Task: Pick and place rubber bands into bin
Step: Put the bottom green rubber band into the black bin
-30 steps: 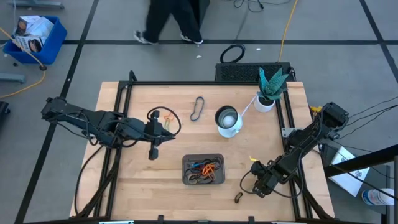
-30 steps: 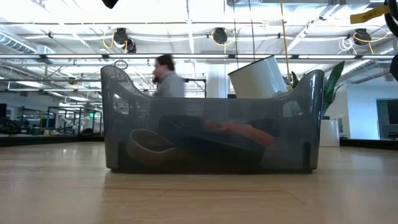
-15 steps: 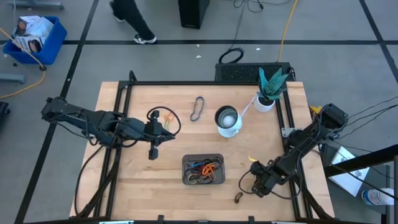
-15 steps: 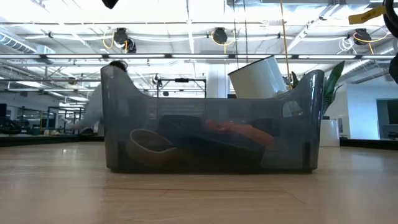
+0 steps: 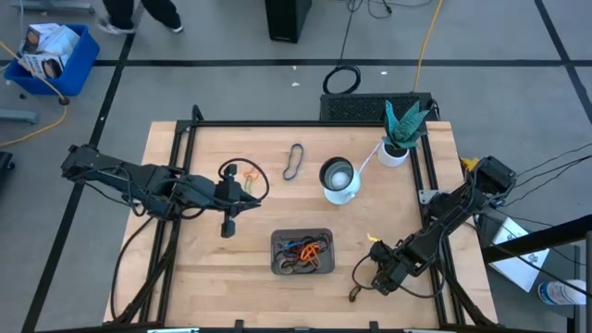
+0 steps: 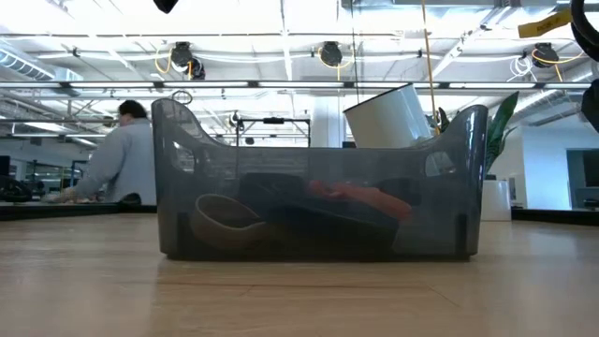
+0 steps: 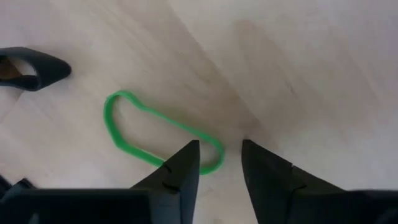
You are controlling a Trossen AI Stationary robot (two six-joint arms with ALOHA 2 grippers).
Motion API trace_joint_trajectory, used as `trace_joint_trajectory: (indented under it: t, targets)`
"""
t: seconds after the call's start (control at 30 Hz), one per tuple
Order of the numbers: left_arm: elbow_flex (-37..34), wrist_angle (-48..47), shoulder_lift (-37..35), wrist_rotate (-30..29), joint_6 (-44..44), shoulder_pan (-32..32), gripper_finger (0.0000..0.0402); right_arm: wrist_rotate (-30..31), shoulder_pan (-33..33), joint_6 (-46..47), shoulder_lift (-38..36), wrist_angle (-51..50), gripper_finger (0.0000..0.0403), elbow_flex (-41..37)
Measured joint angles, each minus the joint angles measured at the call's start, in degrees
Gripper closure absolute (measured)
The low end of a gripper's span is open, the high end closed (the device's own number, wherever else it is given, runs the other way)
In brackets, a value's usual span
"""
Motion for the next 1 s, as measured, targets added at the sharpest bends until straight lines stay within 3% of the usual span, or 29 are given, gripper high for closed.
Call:
trace_joint_trajectory:
  t: [0.4,0.7,0.8,1.0]
  targets:
    - [0.0,0.0,0.0,0.0,-0.3,0.0,0.0360,-0.1,0.0,-0.4,0.3,-0.7,0.0397,-0.1]
    - [0.0,0.0,0.0,0.0,-0.3,0.0,0.0360,1.4,-0.1,-7.1,-4.4,2.1,0.0401,-0.2]
    - [0.0,0.0,0.0,0.0,-0.3,0.0,0.0360,6.2,-0.4,-7.7,-8.6,2.0,0.0402,-0.4]
    - [0.0,0.2,0.0,0.0,-0.5,0.0,0.0360,23.5,-1.3,-10.7,-19.2,3.0,0.0402,-0.3]
